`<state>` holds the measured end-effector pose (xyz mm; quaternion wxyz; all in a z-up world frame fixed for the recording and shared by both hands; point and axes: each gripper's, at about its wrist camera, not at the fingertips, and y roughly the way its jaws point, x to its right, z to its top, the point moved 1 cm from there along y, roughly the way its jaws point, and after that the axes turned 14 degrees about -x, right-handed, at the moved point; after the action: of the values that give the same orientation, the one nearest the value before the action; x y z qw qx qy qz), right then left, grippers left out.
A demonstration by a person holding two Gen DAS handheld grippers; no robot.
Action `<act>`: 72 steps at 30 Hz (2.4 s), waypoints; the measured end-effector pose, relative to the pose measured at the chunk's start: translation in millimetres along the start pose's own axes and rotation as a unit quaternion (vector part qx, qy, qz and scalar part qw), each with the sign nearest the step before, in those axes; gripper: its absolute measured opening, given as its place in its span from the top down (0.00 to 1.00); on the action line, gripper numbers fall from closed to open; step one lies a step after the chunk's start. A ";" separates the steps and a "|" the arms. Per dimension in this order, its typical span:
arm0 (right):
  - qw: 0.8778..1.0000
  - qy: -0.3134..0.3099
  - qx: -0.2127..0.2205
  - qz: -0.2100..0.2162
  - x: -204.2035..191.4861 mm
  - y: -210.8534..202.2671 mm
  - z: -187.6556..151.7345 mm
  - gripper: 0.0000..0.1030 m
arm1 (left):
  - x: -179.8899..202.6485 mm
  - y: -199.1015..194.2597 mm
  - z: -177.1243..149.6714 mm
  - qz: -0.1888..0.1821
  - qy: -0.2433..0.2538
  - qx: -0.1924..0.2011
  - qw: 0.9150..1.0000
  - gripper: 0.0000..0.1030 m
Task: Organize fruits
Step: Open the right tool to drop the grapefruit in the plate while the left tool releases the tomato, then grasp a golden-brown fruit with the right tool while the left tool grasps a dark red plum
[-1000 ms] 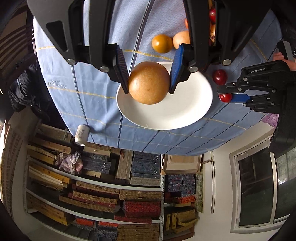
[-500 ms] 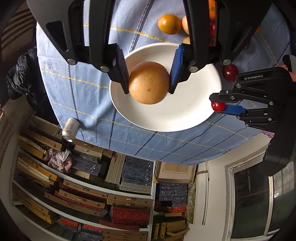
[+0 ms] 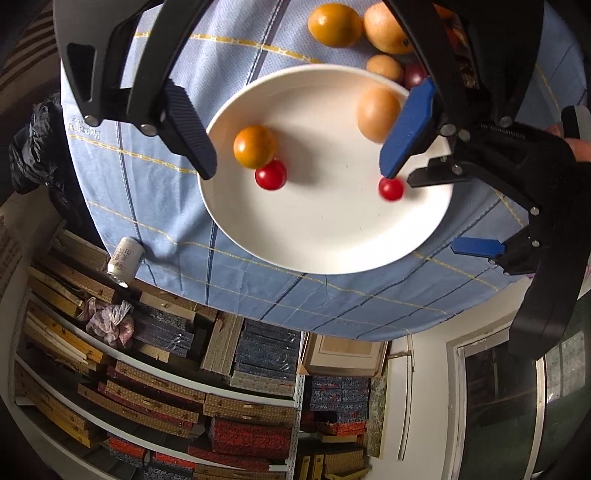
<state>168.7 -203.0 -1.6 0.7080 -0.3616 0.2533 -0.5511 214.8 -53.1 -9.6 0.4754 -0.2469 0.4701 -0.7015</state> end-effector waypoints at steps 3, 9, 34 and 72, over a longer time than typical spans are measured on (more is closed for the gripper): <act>1.000 0.004 -0.012 0.000 1.7 -3.5 -12.6 0.11 | 0.9 -2.5 -7.5 -0.003 0.001 -0.003 1.000 0.07; 1.000 0.013 -0.009 -0.003 6.9 -12.0 -49.7 0.07 | 13.0 -10.6 -28.7 0.017 0.021 -0.001 1.000 0.07; 0.992 0.004 -0.128 -0.001 11.6 30.9 -83.6 0.04 | -4.0 14.4 -66.8 -0.032 0.037 -0.027 0.998 0.06; 0.996 0.033 -0.082 -0.001 -16.1 31.2 -83.6 0.64 | 23.2 14.7 -75.4 -0.081 0.046 0.005 0.996 0.62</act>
<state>119.7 -202.8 -77.9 0.6667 -0.4003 0.3212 -0.5405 151.5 -43.5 -58.0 0.3957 -0.2495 0.4667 -0.7506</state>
